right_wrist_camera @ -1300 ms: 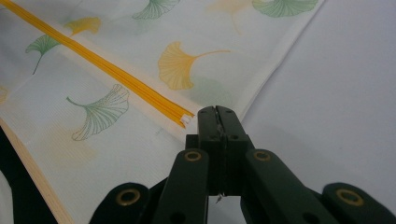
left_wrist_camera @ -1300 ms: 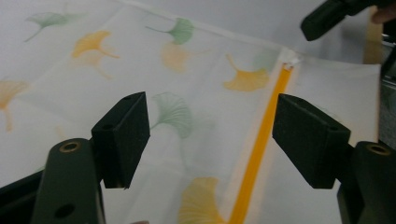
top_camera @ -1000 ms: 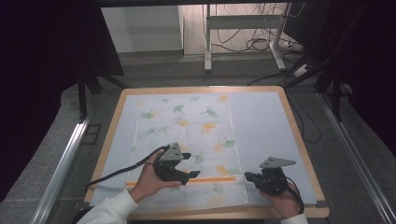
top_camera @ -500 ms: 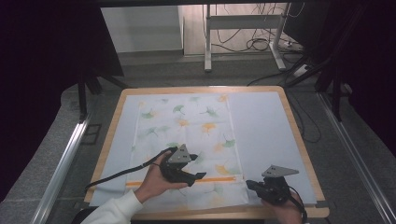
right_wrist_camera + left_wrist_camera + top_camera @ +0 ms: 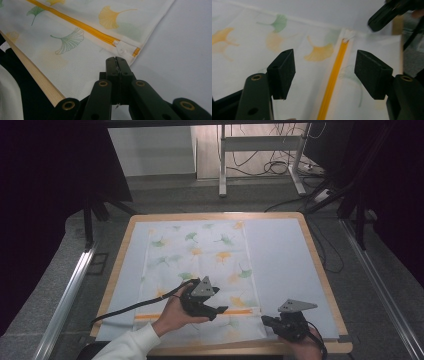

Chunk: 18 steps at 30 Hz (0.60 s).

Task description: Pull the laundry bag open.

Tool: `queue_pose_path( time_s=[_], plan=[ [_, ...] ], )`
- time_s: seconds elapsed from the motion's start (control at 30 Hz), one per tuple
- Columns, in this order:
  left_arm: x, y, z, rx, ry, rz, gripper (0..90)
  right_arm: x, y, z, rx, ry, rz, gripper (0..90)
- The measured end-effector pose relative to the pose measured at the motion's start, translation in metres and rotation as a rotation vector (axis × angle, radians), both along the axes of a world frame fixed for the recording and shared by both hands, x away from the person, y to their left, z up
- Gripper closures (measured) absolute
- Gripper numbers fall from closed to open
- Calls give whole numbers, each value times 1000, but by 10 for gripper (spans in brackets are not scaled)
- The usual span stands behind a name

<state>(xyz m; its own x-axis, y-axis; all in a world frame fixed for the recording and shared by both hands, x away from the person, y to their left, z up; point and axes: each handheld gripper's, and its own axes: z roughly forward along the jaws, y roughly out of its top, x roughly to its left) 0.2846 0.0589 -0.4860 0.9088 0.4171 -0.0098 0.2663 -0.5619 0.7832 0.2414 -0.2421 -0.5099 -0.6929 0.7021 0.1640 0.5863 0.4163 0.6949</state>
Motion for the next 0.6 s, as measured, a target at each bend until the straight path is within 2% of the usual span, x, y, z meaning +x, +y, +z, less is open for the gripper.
queue_pose_path(
  time_s=[0.1, 0.13, 0.23, 0.27, 0.3, 0.47, 0.6],
  plan=[
    [0, -7, 0, 18, -17, -13, 334, -1, 1, 0, 1, 4, 4, 891],
    [1, -13, 0, 9, -8, -16, 334, -1, 2, -1, 1, 6, 9, 891],
    [1, -18, 0, 14, -13, -25, 337, -1, 3, -1, 0, 7, 16, 891],
    [2, -21, -1, -8, 5, -29, 339, -2, 3, -1, 0, 8, 18, 891],
    [2, -21, -1, -8, 5, -29, 340, -2, 3, -1, 0, 8, 18, 891],
    [7, -23, -6, 23, 6, -27, 344, -2, 5, -2, -1, 12, 24, 891],
    [8, -26, -9, -9, 25, -26, 350, -2, 7, -3, -4, 17, 28, 891]
  ],
)
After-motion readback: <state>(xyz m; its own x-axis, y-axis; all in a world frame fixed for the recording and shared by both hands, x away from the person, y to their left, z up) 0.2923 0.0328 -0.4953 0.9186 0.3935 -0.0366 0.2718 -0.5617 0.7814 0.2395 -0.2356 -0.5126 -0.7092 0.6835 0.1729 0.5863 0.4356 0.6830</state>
